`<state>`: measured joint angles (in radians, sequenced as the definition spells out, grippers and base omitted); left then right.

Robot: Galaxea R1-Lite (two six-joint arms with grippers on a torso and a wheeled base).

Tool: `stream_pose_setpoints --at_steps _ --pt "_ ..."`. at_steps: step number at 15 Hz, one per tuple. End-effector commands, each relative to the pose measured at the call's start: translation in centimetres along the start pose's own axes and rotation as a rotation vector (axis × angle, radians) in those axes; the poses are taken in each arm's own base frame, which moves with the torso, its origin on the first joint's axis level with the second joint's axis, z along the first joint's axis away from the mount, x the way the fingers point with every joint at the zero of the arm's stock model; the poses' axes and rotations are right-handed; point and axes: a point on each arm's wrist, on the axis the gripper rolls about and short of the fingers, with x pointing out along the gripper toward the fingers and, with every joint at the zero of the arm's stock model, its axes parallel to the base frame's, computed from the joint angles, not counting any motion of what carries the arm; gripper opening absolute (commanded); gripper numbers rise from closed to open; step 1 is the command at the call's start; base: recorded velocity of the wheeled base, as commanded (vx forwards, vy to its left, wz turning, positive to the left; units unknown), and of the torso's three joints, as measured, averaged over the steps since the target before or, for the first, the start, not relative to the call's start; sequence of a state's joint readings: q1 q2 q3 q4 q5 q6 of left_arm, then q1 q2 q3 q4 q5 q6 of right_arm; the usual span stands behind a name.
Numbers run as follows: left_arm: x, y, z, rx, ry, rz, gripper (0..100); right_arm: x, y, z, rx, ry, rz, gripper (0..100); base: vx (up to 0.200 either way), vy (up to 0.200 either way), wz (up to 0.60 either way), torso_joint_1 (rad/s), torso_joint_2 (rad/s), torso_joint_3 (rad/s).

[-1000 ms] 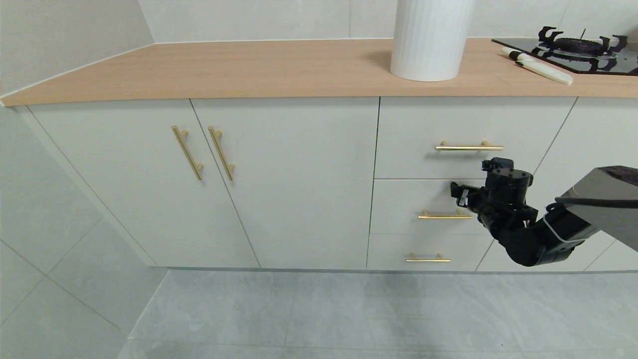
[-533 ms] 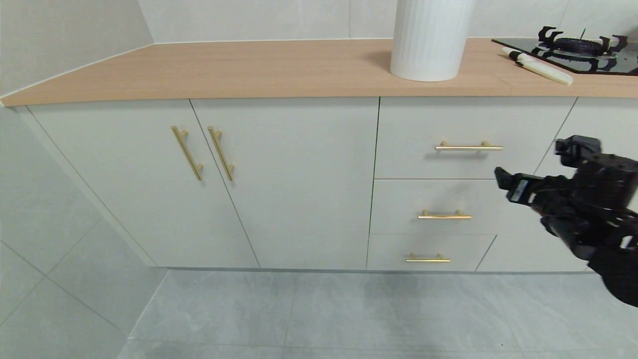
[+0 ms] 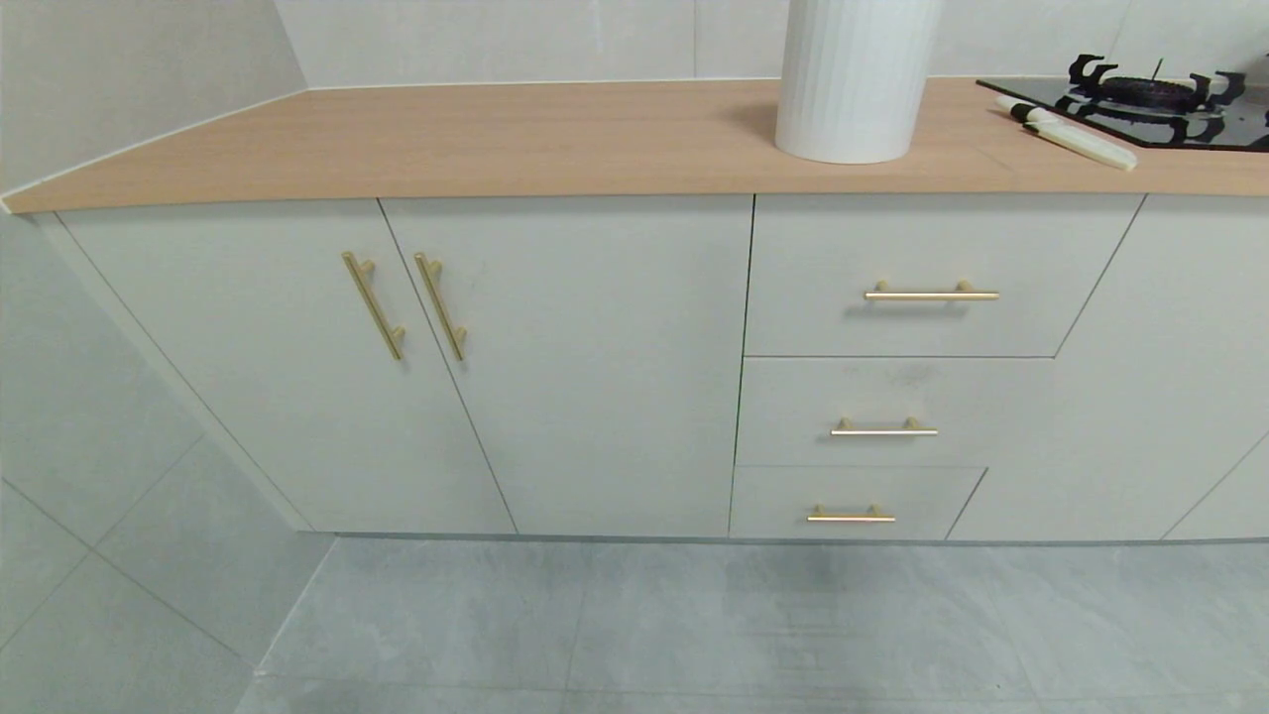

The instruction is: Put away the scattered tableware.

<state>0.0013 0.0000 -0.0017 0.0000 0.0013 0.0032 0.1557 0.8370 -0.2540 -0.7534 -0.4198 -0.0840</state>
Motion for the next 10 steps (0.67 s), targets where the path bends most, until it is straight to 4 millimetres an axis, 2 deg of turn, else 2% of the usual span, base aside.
stream_pose_setpoints --at_steps 1,3,5,6,9,10 --pt "0.0 0.0 0.0 0.000 0.002 0.001 100 -10.0 -4.3 -1.6 -0.066 -0.047 -0.073 100 0.000 0.000 0.00 0.000 0.00 0.000" --pt "0.0 0.0 0.0 0.000 0.002 0.001 100 -12.8 -5.0 -2.8 -0.077 -0.047 -0.112 100 0.000 0.000 0.00 0.000 0.00 0.000" --pt "0.0 0.0 0.0 0.000 0.002 0.001 100 -13.0 -4.9 -3.9 -0.069 -0.035 -0.148 100 0.000 0.000 0.00 0.000 0.00 0.000" --pt "0.0 0.0 0.0 0.000 0.000 0.001 100 -13.4 -4.7 -5.6 -0.076 -0.034 -0.148 100 0.000 0.000 0.00 0.000 0.00 0.000" --pt "0.0 0.0 0.0 0.000 0.002 0.001 100 -12.3 -4.1 -9.1 -0.073 0.019 -0.111 100 0.000 0.000 0.00 0.000 0.00 0.000" --pt "0.0 0.0 0.0 0.000 0.002 0.001 100 -12.1 -3.9 -10.4 -0.053 0.062 -0.039 100 0.000 0.000 0.00 0.000 0.00 0.000"
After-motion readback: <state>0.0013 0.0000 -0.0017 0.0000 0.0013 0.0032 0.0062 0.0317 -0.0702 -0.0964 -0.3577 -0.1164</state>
